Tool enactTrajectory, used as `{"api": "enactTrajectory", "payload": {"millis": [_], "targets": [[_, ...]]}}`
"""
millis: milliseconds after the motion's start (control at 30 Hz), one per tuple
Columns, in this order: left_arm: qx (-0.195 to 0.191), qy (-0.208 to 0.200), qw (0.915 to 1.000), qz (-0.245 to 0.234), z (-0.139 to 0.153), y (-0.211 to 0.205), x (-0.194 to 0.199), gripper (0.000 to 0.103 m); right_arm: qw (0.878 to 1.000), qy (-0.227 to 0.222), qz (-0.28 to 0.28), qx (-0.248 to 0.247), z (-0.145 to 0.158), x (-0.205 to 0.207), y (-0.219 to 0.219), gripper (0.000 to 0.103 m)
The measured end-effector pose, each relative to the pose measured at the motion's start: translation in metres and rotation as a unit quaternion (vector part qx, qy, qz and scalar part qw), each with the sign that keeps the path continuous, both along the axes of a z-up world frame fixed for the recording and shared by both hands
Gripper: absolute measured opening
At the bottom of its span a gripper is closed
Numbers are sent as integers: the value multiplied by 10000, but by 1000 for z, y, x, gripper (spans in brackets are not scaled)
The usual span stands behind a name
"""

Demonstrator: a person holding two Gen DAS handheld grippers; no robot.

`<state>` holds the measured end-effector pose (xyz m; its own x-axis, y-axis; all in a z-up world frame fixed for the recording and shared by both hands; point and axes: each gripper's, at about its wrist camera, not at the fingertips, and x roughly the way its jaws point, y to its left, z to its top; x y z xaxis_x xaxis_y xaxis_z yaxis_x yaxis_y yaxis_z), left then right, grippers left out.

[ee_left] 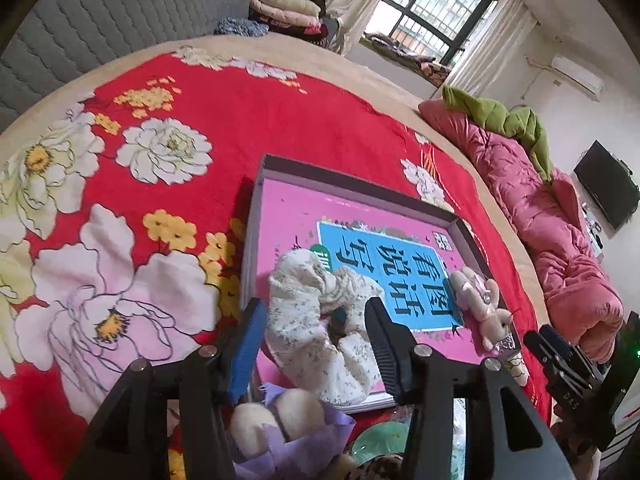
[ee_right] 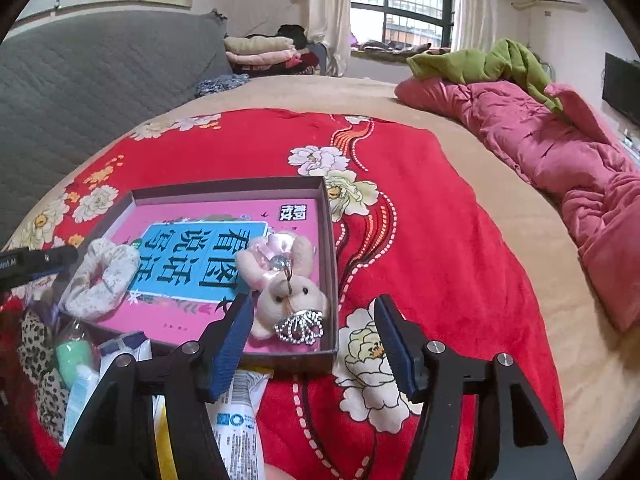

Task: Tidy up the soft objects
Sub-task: 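Lower the white scrunchie into the pink box and open the left tool, then move the left tool to the leopard-print scrunchie and grasp it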

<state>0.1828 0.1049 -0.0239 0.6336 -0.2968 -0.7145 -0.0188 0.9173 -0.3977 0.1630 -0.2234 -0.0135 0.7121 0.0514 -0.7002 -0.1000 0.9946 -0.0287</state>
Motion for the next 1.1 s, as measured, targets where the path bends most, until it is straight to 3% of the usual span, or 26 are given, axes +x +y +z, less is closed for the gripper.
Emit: {"api": "enactTrajectory", "payload": {"millis": [267, 700, 800, 900, 1100], "targets": [[-35, -165, 9997, 194, 11, 11, -12, 52, 10000, -21, -3, 76, 1, -6, -2, 64], [441, -282, 9982, 301, 31, 0, -37, 64, 9997, -176, 23, 157, 10, -17, -3, 69], [390, -262, 9982, 362, 36, 3, -43, 64, 9995, -215, 8, 227, 14, -19, -5, 69], [348, -253, 9981, 431, 41, 7, -49, 64, 9994, -286, 8, 211, 17, -23, -5, 76], [390, -322, 9974, 517, 56, 11, -59, 64, 9987, -416, 98, 288, 28, -32, -4, 76]]}}
